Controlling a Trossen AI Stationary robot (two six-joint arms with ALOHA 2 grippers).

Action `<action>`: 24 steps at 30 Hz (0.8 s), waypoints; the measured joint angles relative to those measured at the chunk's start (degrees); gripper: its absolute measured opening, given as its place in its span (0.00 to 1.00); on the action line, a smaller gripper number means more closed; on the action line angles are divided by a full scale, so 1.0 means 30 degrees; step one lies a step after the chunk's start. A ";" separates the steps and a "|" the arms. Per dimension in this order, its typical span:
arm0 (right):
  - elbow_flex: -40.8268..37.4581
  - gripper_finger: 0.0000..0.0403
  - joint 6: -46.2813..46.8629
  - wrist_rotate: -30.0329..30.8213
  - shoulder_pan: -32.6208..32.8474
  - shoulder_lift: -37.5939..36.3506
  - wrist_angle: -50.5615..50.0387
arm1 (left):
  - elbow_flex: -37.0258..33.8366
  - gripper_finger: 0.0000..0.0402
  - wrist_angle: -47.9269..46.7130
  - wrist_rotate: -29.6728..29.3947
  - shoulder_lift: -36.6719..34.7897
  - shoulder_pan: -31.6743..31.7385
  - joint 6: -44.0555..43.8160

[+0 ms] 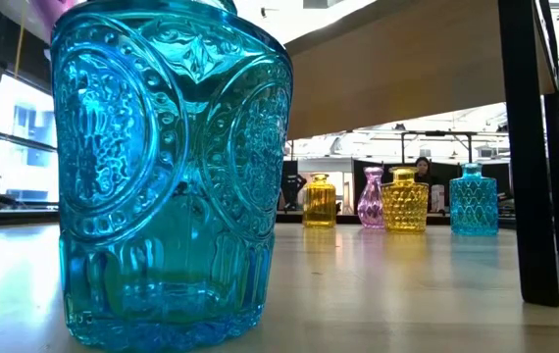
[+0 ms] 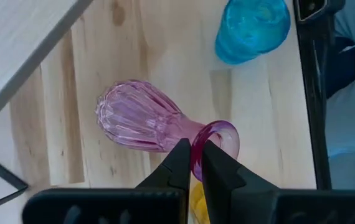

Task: Sort vases onto shelf
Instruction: Put the middle pink flower vase on the shelf

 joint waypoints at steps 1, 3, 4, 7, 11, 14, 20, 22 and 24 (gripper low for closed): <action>0.0000 0.57 0.0000 -0.0007 0.0000 0.0000 -0.0002 | 0.0000 0.02 0.0024 0.0309 0.0000 -0.0004 -0.0026; 0.0000 0.57 0.0000 -0.0055 0.0001 0.0000 -0.0015 | 0.0000 0.02 0.0036 0.0770 0.0000 -0.0018 -0.0158; 0.0000 0.57 0.0001 -0.0074 0.0000 0.0000 -0.0022 | 0.0006 0.02 0.0030 0.0961 0.0000 -0.0018 -0.0282; 0.0000 0.57 0.0007 -0.0189 0.0000 0.0000 -0.0036 | 0.0015 0.02 0.0040 0.1839 -0.0015 0.0089 -0.0666; 0.0000 0.57 0.0007 -0.0193 0.0001 0.0006 -0.0044 | 0.0029 0.02 0.0036 0.2880 -0.0114 0.0285 -0.0871; 0.0000 0.57 0.0007 -0.0193 0.0000 0.0007 -0.0051 | 0.0454 0.02 -0.0371 0.3120 -0.0287 0.0477 -0.0827; 0.0000 0.57 -0.0029 -0.0193 0.0000 0.0007 -0.0058 | 0.3268 0.02 -0.1787 0.2306 -0.0615 0.0656 0.0265; 0.0000 0.57 -0.0036 -0.0193 0.0000 0.0007 -0.0058 | 0.4304 0.02 -0.2388 0.2116 -0.0619 0.0910 0.0709; 0.0000 0.57 -0.0036 -0.0193 0.0001 0.0007 -0.0058 | 0.5223 0.02 -0.2606 0.2108 -0.0619 0.1286 0.1311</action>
